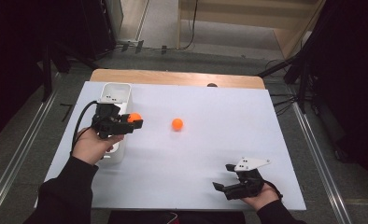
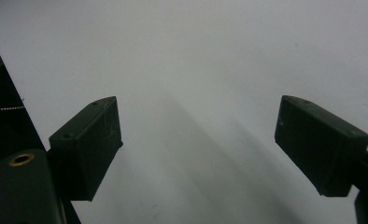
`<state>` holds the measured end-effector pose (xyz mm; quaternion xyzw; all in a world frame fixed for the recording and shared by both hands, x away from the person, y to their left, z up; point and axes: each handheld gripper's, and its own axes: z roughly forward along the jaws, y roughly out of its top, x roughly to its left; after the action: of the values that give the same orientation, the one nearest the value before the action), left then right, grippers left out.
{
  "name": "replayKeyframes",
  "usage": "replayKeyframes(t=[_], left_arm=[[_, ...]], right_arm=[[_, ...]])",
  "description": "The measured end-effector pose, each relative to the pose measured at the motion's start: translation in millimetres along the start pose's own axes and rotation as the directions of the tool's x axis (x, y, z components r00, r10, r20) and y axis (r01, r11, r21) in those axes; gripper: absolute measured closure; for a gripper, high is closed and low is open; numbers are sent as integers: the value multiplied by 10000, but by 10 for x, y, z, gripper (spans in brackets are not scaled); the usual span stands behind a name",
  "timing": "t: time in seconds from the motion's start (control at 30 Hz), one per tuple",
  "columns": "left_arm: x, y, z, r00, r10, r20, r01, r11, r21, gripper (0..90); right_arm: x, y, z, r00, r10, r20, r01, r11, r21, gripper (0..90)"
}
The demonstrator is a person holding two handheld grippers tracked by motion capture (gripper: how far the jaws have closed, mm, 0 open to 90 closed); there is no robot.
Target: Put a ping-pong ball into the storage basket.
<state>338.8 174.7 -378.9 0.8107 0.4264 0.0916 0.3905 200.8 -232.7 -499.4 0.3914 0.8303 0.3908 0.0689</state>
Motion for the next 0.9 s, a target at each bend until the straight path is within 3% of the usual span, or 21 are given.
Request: replayKeyframes(t=[0.07,0.53,0.9], left_arm=[[37,-7,-18,9998,-86,-179,87,10000,31,501],[169,-53,-49,9991,-248,-346,246,9997,-85,501],[291,-90,-68,9961,-527,-710,506,9982,-318,501]], right_arm=[[0,0,1,10000,-5,0,5,10000,6,134],[5,2,5,10000,-43,-25,43,10000,18,134],[9,1,4,9999,-89,-62,89,10000,34,134]])
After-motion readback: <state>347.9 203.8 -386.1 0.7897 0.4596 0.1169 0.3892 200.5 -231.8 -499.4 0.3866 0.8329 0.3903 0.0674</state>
